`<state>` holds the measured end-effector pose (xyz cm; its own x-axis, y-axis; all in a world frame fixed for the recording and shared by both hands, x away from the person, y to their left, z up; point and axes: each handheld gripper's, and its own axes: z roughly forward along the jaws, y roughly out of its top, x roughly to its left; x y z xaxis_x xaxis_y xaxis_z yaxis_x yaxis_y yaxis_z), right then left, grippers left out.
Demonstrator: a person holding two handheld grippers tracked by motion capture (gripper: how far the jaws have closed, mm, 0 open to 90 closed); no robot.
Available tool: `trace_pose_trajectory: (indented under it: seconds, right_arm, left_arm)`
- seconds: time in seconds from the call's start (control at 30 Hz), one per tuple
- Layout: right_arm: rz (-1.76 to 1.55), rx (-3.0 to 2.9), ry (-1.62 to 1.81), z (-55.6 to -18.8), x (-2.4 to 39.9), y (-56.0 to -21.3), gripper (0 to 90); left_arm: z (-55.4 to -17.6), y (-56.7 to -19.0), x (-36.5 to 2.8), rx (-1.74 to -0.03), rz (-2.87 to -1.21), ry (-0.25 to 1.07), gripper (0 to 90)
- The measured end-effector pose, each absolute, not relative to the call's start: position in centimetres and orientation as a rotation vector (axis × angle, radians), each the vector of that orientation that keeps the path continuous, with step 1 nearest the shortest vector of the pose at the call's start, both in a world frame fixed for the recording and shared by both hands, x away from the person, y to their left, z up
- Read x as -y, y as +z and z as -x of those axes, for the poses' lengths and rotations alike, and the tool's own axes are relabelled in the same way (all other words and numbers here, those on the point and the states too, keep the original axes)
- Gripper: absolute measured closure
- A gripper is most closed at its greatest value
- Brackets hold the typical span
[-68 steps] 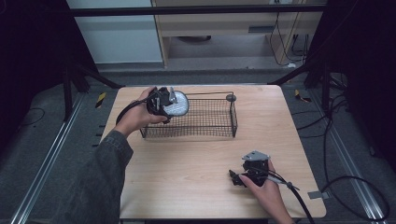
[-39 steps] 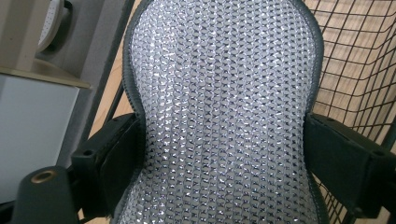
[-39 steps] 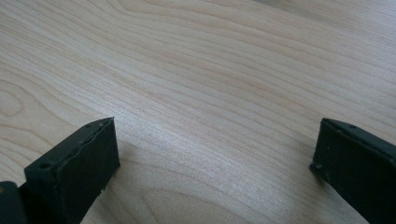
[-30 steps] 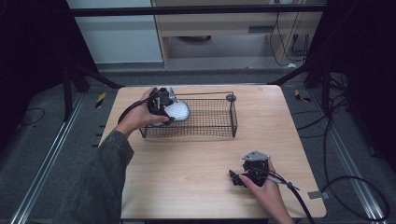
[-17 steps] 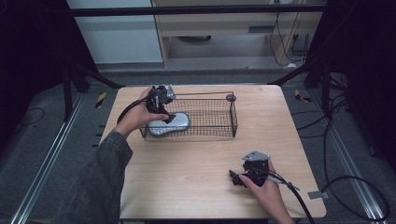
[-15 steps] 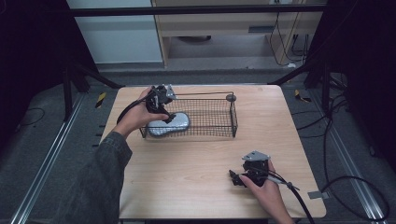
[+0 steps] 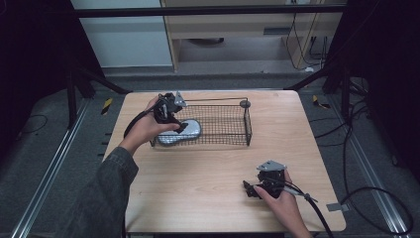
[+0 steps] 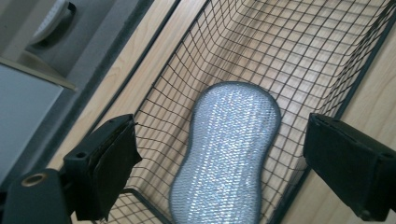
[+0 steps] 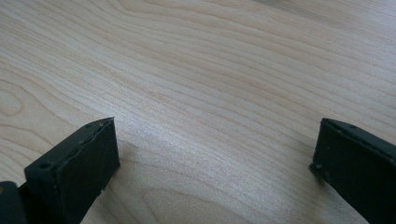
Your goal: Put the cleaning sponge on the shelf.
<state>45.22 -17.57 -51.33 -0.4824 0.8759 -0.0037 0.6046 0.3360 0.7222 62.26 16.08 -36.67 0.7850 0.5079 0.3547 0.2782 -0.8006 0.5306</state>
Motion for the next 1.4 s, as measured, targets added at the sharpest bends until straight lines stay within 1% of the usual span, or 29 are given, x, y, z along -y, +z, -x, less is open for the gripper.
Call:
trace_pose_trajectory:
  seconds: [0.07, 0.13, 0.3, 0.4, 0.57, 0.9, 1.17, 1.4]
  right_arm:
    - [-1.302, -2.212, 0.942, -45.2, 17.6, -51.3, 0.6]
    - [-1.303, -2.213, 0.941, -45.2, 17.6, -51.3, 0.6]
    - [-1.305, -2.213, 0.942, -45.2, 17.6, -51.3, 0.6]
    - [-1.305, -2.213, 0.942, -45.2, 17.6, -51.3, 0.6]
    - [-1.305, -2.214, 0.942, -45.2, 17.6, -51.3, 0.6]
    - [-1.306, -2.213, 0.942, -45.2, 17.6, -51.3, 0.6]
    - [-1.304, -2.213, 0.941, -45.2, 17.6, -51.3, 0.7]
    - [-1.304, -2.213, 0.941, -45.2, 17.6, -51.3, 0.6]
  left_arm:
    - [-61.9, -36.8, -16.0, -0.611, -2.498, 0.666, 9.5]
    - [-61.5, -36.8, -15.8, -0.616, -2.491, 0.689, 9.5]
    - [-60.6, -36.7, -15.5, -0.636, -2.463, 0.673, 9.1]
    - [-60.1, -36.6, -15.3, -0.651, -2.455, 0.691, 8.8]
    - [-59.2, -36.3, -15.4, -0.688, -2.411, 0.679, 7.3]
    - [-56.6, -36.3, -15.7, -0.697, -2.356, 0.631, 5.4]
    - [-54.5, -36.5, -17.0, -0.719, -2.318, 0.639, 5.1]
    - [-52.7, -37.2, -19.1, -0.777, -2.282, 0.642, 5.2]
